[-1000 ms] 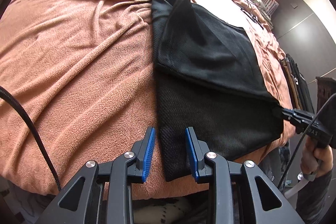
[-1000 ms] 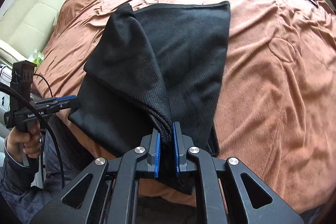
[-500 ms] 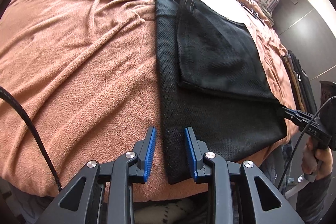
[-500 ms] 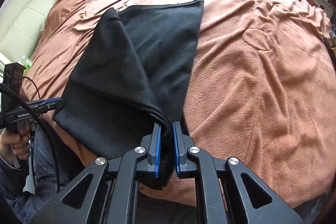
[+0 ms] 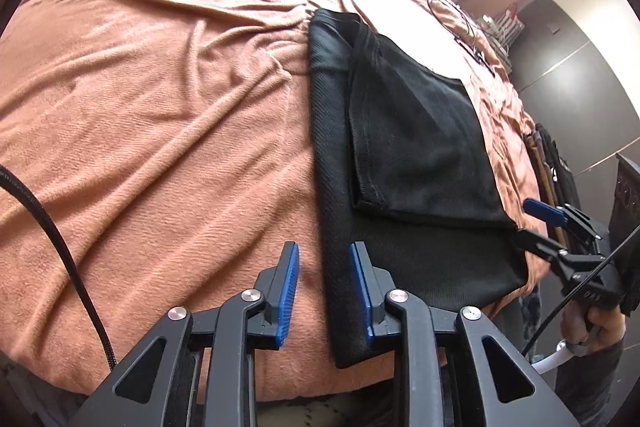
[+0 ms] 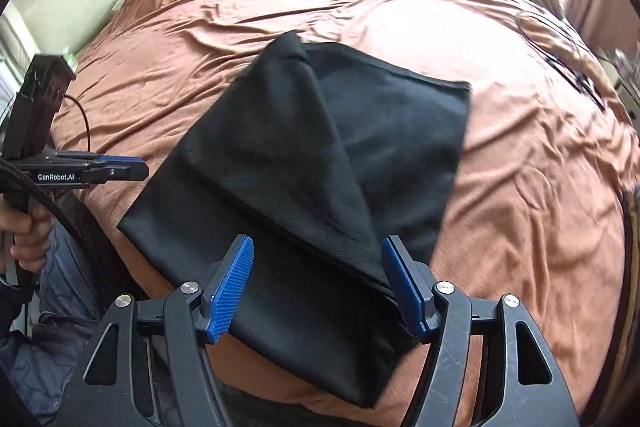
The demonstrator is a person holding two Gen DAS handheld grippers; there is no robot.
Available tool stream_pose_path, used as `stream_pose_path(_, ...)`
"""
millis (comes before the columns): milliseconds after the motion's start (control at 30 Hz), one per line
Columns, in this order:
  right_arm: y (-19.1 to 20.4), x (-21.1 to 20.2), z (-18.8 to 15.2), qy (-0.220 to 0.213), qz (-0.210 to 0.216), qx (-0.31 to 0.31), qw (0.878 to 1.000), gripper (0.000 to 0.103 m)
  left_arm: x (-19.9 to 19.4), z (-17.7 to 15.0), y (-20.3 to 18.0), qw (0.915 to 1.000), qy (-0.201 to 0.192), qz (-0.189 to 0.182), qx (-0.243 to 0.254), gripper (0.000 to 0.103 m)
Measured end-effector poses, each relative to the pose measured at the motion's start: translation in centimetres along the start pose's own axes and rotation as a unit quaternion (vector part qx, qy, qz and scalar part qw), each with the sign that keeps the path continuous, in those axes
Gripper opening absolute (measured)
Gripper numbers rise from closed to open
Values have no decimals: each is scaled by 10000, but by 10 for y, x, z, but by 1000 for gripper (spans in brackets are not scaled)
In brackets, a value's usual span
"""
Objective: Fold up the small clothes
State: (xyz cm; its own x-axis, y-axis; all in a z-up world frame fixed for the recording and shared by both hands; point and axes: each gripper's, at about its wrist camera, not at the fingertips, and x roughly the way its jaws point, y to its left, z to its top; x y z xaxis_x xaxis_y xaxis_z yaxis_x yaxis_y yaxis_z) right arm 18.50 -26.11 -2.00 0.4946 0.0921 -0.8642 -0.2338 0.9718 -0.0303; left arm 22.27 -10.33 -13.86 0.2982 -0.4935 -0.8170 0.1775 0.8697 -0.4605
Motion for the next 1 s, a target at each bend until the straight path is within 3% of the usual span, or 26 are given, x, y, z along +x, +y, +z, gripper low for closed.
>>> stream_pose_path(67, 7, 9, 8, 73, 90, -126, 9999, 61, -2, 1, 8, 9999, -1, -38, -95, 20)
stream_pose_path(133, 16, 23, 17, 237, 193, -239, 9992, 47, -5, 2, 18, 9998, -4, -76, -185, 17)
stream_pose_path(167, 21, 27, 19, 278, 218, -308, 9989, 46, -6, 2, 22, 9997, -8, -98, -224, 16)
stream_pose_path(633, 74, 95, 58, 583, 333, -1183, 9907, 45, -23, 6, 61, 9979, -89, -279, -584, 15)
stream_pose_path(667, 77, 101, 58, 611, 296, -1233, 9900, 43, -24, 6, 63, 9978, -89, -279, -599, 15)
stream_pose_path(767, 81, 112, 60, 608, 163, -1380, 9884, 21, -23, 9, 66, 9975, -68, -280, -645, 15)
stream_pose_path(800, 82, 111, 62, 600, 154, -1389, 9884, 5, -23, 10, 66, 9975, -62, -278, -641, 15)
stream_pose_path(833, 80, 109, 64, 576, 141, -1360, 9889, 0, -22, 11, 66, 9976, -57, -275, -629, 15)
stream_pose_path(1000, 64, 91, 76, 279, 18, -1154, 9929, 0, -18, 18, 61, 9980, -32, -266, -579, 15)
